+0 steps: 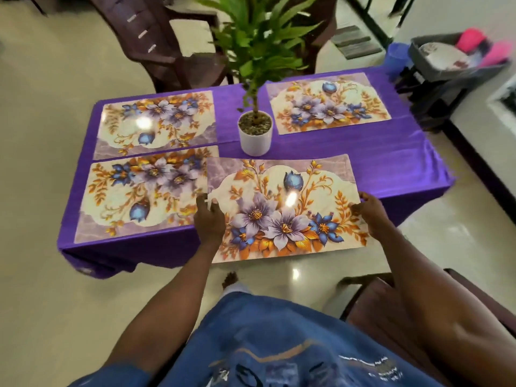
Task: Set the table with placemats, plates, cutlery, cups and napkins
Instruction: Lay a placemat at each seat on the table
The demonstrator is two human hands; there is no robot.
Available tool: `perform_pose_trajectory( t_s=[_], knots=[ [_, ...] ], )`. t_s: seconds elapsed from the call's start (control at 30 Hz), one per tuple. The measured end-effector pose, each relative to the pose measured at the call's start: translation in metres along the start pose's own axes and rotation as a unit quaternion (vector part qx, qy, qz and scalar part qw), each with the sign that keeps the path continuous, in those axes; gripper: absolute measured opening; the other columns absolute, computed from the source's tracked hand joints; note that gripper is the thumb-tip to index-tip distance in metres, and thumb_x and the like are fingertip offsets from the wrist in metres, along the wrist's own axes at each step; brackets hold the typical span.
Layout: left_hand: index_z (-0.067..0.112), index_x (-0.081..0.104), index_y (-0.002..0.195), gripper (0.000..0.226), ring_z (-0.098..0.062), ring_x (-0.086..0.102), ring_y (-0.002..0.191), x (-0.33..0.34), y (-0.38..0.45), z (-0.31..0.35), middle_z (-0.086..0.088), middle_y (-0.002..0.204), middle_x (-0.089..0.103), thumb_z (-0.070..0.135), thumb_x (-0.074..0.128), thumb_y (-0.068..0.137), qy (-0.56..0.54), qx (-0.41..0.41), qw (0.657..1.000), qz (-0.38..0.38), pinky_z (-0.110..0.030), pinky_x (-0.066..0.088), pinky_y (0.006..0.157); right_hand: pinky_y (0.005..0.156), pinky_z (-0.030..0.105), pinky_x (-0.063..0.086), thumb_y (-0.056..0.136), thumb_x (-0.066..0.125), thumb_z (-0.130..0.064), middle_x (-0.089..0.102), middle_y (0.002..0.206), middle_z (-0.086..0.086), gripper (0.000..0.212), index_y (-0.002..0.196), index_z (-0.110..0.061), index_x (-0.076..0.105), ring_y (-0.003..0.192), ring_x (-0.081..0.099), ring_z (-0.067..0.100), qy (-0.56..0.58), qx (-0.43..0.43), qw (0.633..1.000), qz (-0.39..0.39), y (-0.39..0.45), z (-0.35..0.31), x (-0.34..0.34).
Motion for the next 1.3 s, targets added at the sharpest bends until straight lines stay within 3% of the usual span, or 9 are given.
perform_pose_trajectory(
  t_s=[0.17, 0.37, 0.6, 0.73, 0.9, 1.0, 1.1, 1.17, 1.3],
  knots=[
    [0.005, 0.053, 0.126, 0.029, -0.041, 0.059, 0.106, 0.069, -0.019, 0.07, -0.022, 0.12, 0.063, 0.017, 0.048, 0.1, 0.014, 0.046, 0.999, -0.024, -0.041, 0.044, 0.082, 0.078, 0.035, 0.053, 0.093, 0.054, -0.003, 0.067, 0.098, 0.008, 0.026, 0.117, -0.009, 0.063, 0.088, 0.064, 0.024, -0.023, 0.003, 0.996, 0.082, 0.028, -0.005, -0.075],
    [0.008, 0.05, 0.123, 0.026, -0.039, 0.059, 0.105, 0.138, -0.002, 0.107, -0.018, 0.119, 0.062, 0.017, 0.045, 0.099, -0.012, 0.015, 0.999, -0.048, -0.044, 0.048, 0.082, 0.086, 0.044, 0.057, 0.079, 0.062, -0.012, 0.07, 0.104, 0.011, 0.034, 0.113, -0.014, 0.064, 0.091, 0.068, 0.027, -0.031, 0.009, 0.991, 0.127, 0.095, -0.019, -0.128],
    [0.012, 0.046, 0.124, 0.026, -0.042, 0.059, 0.104, 0.207, 0.01, 0.119, -0.019, 0.12, 0.062, 0.023, 0.042, 0.1, 0.062, -0.044, 0.995, -0.062, -0.038, 0.039, 0.071, 0.076, 0.04, 0.054, 0.08, 0.061, -0.002, 0.07, 0.097, 0.013, 0.023, 0.101, -0.008, 0.067, 0.088, 0.066, 0.029, -0.096, -0.017, 0.983, 0.158, 0.152, -0.047, -0.149],
    [0.012, 0.044, 0.124, 0.026, -0.043, 0.06, 0.102, 0.228, 0.015, 0.118, -0.021, 0.118, 0.062, 0.024, 0.041, 0.101, 0.102, -0.075, 0.99, -0.056, -0.042, 0.044, 0.073, 0.068, 0.029, 0.043, 0.082, 0.06, -0.002, 0.067, 0.092, 0.011, 0.024, 0.104, -0.005, 0.067, 0.083, 0.059, 0.023, -0.147, -0.018, 0.977, 0.154, 0.184, -0.058, -0.151],
    [0.01, 0.041, 0.136, 0.039, -0.045, 0.058, 0.108, 0.238, 0.018, 0.113, -0.022, 0.125, 0.059, 0.025, 0.042, 0.101, 0.15, -0.107, 0.982, -0.045, -0.043, 0.043, 0.076, 0.075, 0.034, 0.045, 0.083, 0.059, -0.006, 0.067, 0.106, 0.017, 0.025, 0.107, -0.002, 0.064, 0.099, 0.061, 0.034, -0.227, -0.02, 0.96, 0.16, 0.208, -0.063, -0.145],
    [0.007, 0.043, 0.136, 0.039, -0.043, 0.054, 0.115, 0.244, 0.017, 0.114, -0.021, 0.132, 0.054, 0.023, 0.044, 0.101, 0.176, -0.092, 0.979, -0.042, -0.045, 0.045, 0.08, 0.072, 0.033, 0.042, 0.085, 0.057, -0.009, 0.064, 0.11, 0.016, 0.029, 0.112, -0.002, 0.06, 0.097, 0.059, 0.033, -0.285, -0.025, 0.946, 0.155, 0.217, -0.063, -0.143],
    [0.002, 0.045, 0.135, 0.038, -0.041, 0.05, 0.12, 0.248, 0.02, 0.117, -0.022, 0.134, 0.049, 0.02, 0.046, 0.101, 0.193, -0.068, 0.978, -0.028, -0.047, 0.045, 0.085, 0.09, 0.042, 0.044, 0.083, 0.06, -0.012, 0.053, 0.126, 0.02, 0.039, 0.121, -0.004, 0.054, 0.115, 0.051, 0.038, -0.355, -0.029, 0.923, 0.147, 0.223, -0.063, -0.141],
    [-0.001, 0.045, 0.136, 0.04, -0.042, 0.047, 0.122, 0.249, 0.023, 0.12, -0.025, 0.134, 0.048, 0.018, 0.048, 0.101, 0.195, -0.051, 0.979, -0.012, -0.048, 0.044, 0.089, 0.105, 0.048, 0.035, 0.084, 0.06, -0.012, 0.044, 0.138, 0.02, 0.047, 0.13, -0.008, 0.048, 0.128, 0.04, 0.039, -0.38, -0.052, 0.912, 0.145, 0.223, -0.063, -0.138],
    [-0.003, 0.052, 0.13, 0.039, -0.044, 0.048, 0.123, 0.257, 0.018, 0.125, -0.027, 0.132, 0.052, 0.017, 0.056, 0.096, 0.235, 0.026, 0.972, 0.017, -0.05, 0.041, 0.097, 0.113, 0.05, 0.025, 0.094, 0.055, -0.02, 0.032, 0.153, 0.017, 0.049, 0.141, -0.014, 0.042, 0.14, 0.027, 0.036, -0.445, -0.204, 0.866, 0.103, 0.211, -0.067, -0.121]
  ],
)
Point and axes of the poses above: each hand's wrist, its own y-axis towards the middle knuckle, its own x-axis out of the palm, z = x × y, the point moved 4 cm from there along y, towards the middle knuckle
